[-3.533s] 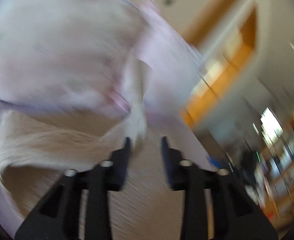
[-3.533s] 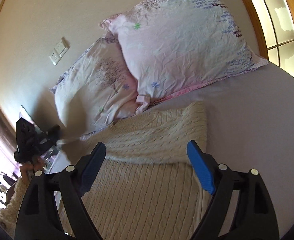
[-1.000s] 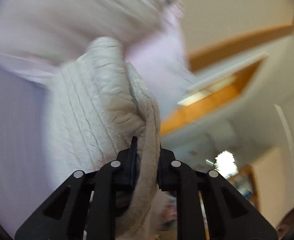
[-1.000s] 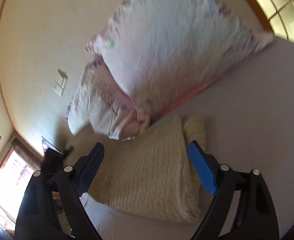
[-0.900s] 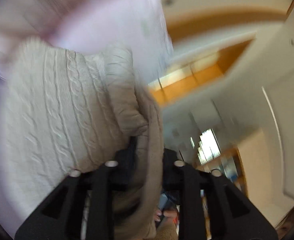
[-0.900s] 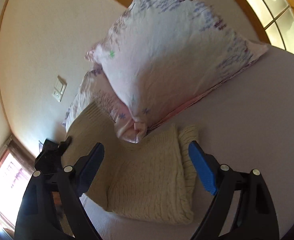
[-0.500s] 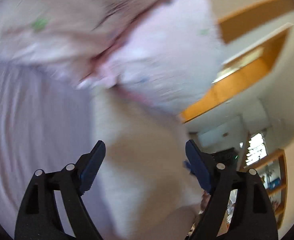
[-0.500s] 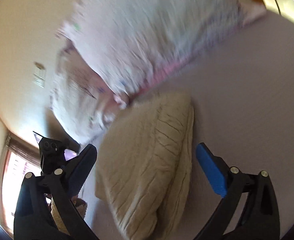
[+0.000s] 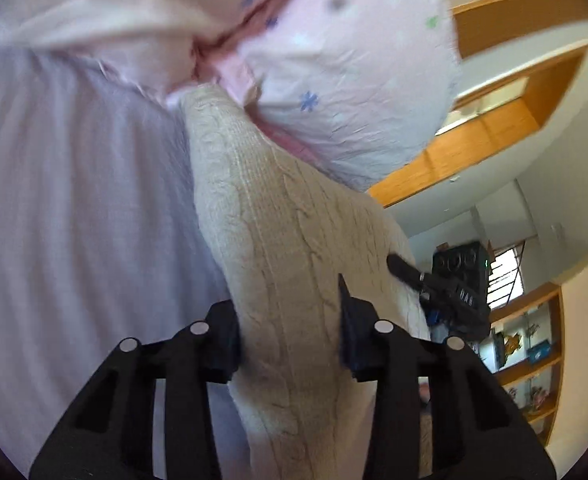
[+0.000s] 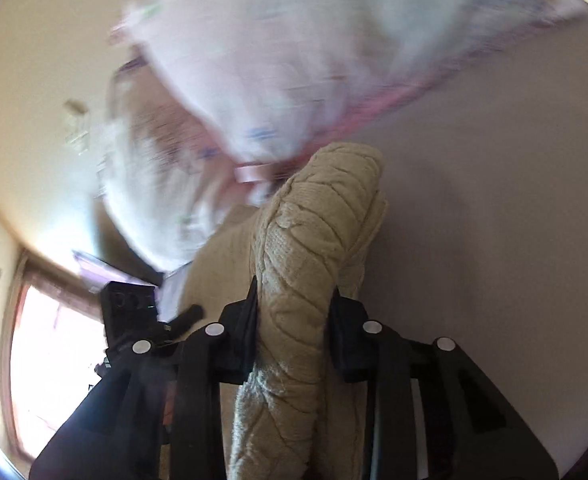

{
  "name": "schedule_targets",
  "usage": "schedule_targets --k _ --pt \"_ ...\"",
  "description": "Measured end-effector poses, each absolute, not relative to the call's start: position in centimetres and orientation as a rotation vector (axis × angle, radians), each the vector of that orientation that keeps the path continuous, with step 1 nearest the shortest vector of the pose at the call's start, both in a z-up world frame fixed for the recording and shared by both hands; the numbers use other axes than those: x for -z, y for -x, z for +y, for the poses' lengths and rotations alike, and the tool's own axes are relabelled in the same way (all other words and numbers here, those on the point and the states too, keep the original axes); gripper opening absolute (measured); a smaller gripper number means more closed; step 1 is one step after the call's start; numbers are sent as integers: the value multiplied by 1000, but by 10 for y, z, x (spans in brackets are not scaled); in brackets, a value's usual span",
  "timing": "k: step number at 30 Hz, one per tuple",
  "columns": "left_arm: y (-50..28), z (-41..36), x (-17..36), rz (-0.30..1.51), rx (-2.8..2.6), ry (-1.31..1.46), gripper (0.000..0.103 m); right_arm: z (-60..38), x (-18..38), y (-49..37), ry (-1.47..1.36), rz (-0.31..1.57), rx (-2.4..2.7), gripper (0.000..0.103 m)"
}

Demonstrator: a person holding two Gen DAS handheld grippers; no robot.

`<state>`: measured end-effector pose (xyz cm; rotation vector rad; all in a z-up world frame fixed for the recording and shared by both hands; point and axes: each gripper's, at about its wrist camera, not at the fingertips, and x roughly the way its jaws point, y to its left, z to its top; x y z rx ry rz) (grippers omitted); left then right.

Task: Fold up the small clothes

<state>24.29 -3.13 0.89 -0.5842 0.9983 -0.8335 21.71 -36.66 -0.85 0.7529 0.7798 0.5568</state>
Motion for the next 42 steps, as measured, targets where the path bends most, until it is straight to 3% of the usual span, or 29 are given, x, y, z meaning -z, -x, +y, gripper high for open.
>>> schedule_targets --k 4,5,7,9,11,13,14,15,16,19,21,23,25,27,32,42 --pt "-228 23 -32 891 723 508 41 -305 -8 -234 -628 799 -648 29" --pt "-227 31 -33 890 669 465 46 -289 -5 -241 -592 820 -651 31" --pt "-227 48 -29 928 537 398 52 -263 2 -258 -505 887 -569 52" --pt "-216 76 -29 914 493 429 57 -266 2 -261 -518 865 -494 65" --pt "-200 88 -36 854 470 406 70 -284 -4 -257 -618 778 -496 68" --pt "-185 92 -46 796 440 348 75 -290 -6 -262 -661 779 -497 67" --pt "-178 91 -49 781 439 331 77 -289 -5 -266 -663 796 -499 66" --pt "-170 89 -49 769 441 317 81 -281 -2 -275 -640 841 -496 34" --pt "-164 88 -49 763 443 311 82 -274 0 -282 -612 870 -496 12" --pt "-152 80 -52 764 436 260 89 -272 -11 -286 -514 785 -350 9" --pt "-136 71 -52 769 373 197 101 -276 -14 -290 -462 783 -252 10" --pt "-121 65 -53 750 296 146 101 -275 -17 -285 -431 807 -223 15" --pt "-108 65 -51 742 257 135 101 -279 -30 -258 -406 748 -185 34" --pt "-98 64 -46 766 195 139 101 -283 -47 -216 -375 642 -186 87" --pt "-81 49 -30 855 196 150 101 -276 -63 -120 -229 525 -284 102" --pt "-87 3 -2 952 133 -10 101 -197 16 -79 -38 730 -236 102"
